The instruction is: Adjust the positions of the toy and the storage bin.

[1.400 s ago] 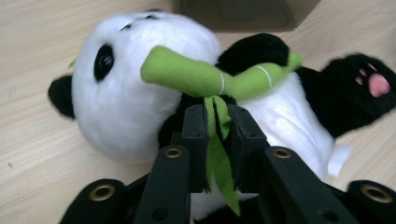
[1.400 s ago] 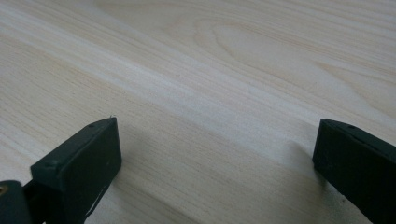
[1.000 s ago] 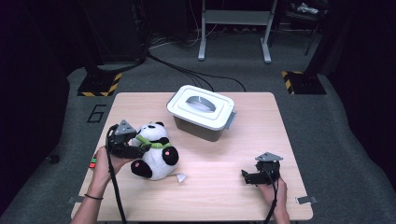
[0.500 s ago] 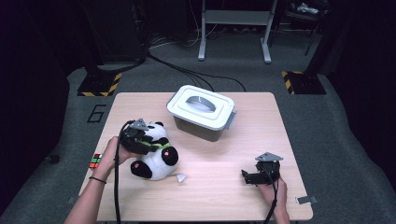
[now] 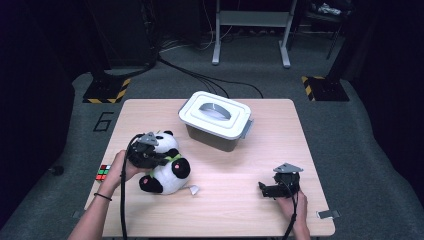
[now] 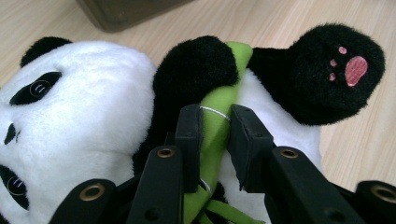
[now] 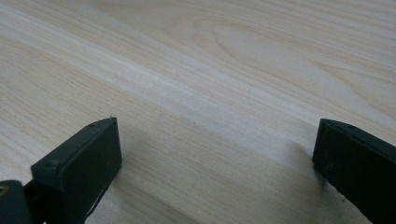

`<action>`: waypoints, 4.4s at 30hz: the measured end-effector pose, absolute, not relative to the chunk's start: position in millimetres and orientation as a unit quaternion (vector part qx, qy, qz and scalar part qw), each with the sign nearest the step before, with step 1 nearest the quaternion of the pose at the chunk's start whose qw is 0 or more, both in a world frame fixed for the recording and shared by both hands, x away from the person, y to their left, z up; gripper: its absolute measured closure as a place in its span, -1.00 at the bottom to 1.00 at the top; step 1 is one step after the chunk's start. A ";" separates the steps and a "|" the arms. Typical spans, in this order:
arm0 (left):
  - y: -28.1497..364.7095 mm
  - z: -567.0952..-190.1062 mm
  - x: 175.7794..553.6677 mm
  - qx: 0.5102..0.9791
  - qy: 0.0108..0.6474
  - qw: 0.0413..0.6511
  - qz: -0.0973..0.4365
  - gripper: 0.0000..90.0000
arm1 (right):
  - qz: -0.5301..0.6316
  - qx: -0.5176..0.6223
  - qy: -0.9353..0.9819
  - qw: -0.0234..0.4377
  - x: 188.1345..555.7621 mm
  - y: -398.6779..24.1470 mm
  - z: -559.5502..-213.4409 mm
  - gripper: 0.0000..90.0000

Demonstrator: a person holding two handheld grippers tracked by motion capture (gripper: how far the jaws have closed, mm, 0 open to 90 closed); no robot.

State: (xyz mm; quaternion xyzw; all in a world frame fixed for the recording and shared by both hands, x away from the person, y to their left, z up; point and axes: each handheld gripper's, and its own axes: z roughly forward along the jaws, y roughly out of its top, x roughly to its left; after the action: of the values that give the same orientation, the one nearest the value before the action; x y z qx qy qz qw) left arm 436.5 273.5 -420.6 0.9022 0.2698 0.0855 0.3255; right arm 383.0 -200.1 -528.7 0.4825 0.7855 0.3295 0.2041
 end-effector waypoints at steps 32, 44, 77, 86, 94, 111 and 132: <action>283.8 -402.7 401.4 0.869 0.330 0.341 0.138 0.74 | 0.331 0.483 0.785 0.204 382.9 -200.1 -528.7 -0.99; 280.3 -426.8 399.4 0.865 0.339 0.336 0.155 0.23 | 0.330 0.483 0.785 0.205 382.8 -200.2 -528.7 -0.98; 302.5 -425.9 387.7 0.841 0.339 0.383 0.176 -0.22 | 0.330 0.486 0.783 0.206 383.1 -199.9 -528.7 -0.98; 328.0 -415.0 367.9 0.798 0.384 0.410 0.219 -0.65 | 0.332 0.489 0.780 0.205 383.0 -199.5 -528.7 -0.98; 342.5 -418.5 342.2 0.773 0.410 0.431 0.218 -0.78 | 0.331 0.490 0.780 0.204 383.2 -199.2 -528.6 -0.99; 356.2 -473.6 302.4 0.780 0.455 0.360 0.235 -1.00 | 0.346 0.493 0.777 0.183 385.2 -205.1 -526.4 -1.00; 344.4 -530.8 319.2 0.788 0.479 0.331 0.199 -1.00 | 0.376 0.459 0.788 0.162 401.8 -192.7 -486.3 -1.00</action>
State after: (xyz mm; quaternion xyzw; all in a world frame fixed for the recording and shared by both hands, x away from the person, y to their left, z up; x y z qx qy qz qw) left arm 319.2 344.4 -530.8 0.7884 0.4787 0.1991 0.3310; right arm 401.8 -192.7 -486.3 0.4594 0.7885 0.3756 0.1619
